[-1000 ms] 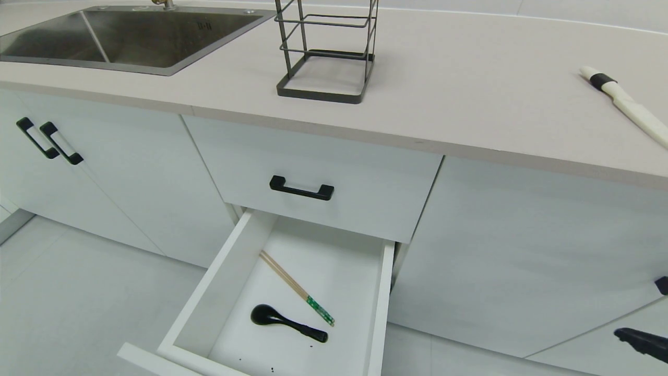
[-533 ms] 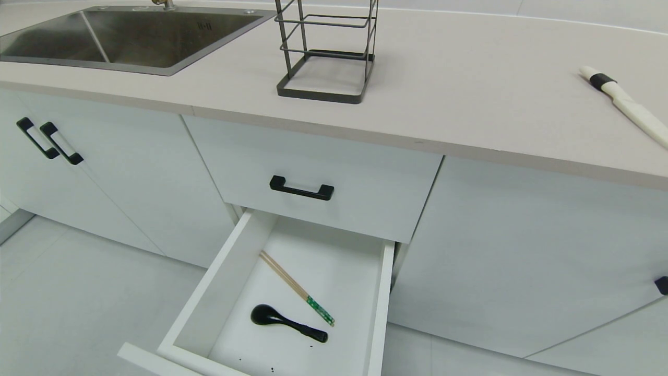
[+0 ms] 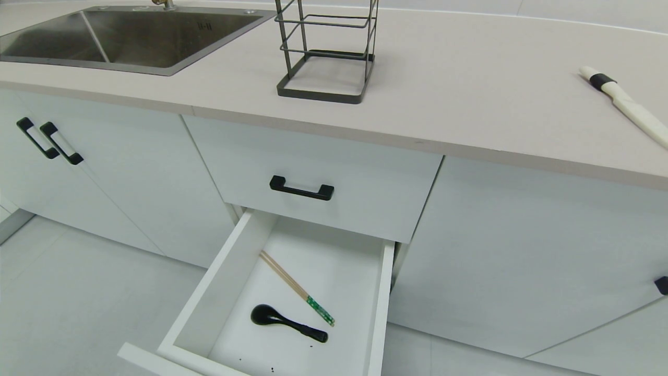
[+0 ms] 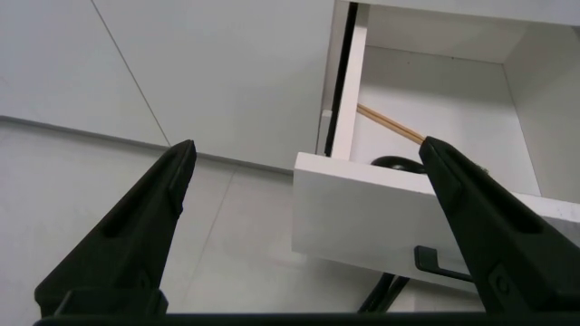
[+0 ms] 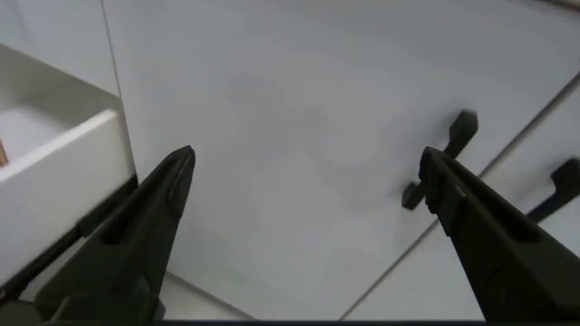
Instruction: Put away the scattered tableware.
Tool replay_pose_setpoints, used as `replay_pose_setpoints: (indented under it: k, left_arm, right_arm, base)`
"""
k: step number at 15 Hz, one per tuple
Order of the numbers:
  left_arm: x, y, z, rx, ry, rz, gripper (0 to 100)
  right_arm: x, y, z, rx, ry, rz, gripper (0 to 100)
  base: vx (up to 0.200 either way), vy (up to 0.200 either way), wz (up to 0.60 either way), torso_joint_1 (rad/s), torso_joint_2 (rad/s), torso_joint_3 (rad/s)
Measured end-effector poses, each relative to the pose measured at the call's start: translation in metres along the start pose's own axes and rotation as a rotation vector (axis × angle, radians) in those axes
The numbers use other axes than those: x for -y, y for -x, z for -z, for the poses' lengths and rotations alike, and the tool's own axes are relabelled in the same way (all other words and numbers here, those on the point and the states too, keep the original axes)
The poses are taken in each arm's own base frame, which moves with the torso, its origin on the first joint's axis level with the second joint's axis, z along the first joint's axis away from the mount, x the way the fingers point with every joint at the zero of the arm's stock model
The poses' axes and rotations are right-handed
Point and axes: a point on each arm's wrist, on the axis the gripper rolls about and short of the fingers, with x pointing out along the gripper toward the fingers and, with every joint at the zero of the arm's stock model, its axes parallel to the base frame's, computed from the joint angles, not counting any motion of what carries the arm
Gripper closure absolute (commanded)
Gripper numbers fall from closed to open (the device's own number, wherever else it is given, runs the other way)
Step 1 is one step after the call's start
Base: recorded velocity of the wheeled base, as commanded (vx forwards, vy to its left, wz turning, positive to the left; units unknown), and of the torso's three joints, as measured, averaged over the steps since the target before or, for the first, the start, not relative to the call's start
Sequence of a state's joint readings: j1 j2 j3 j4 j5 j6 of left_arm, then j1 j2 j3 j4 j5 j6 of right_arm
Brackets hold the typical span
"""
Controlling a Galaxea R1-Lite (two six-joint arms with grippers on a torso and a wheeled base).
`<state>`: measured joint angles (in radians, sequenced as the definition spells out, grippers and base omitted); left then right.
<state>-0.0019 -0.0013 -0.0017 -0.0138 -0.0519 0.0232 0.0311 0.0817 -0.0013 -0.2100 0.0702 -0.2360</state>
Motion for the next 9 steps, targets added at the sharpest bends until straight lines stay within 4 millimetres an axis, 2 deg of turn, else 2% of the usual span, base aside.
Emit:
replay_pose_setpoints:
  k: [1,4,6,9]
  left_arm:
    - [0.000,0.001,-0.008,0.057,0.001,-0.002,0]
    - [0.000,0.021,-0.079,0.307,-0.008,0.024,0]
    - [0.001,0.019,-0.099,0.213,0.009,0.124,0]
    - [0.001,-0.008,-0.109,0.017,0.064,0.235,0]
  right_arm:
    - [-0.002,0.002,0.006,-0.032,-0.002,0.005,0]
    - [-0.004,0.006,0.014,-0.077,-0.043,0.014,0]
    - [-0.004,0.007,0.015,-0.077,-0.140,0.033,0]
    - [-0.006,0.008,0.022,-0.144,-0.234,0.036,0]
  base:
    - [0.000,0.000,0.00,0.000,0.00,0.000]
    - [0.000,0.000,0.00,0.000,0.00,0.000]
    - [0.000,0.000,0.00,0.000,0.00,0.000]
    - [0.000,0.000,0.00,0.000,0.00,0.000]
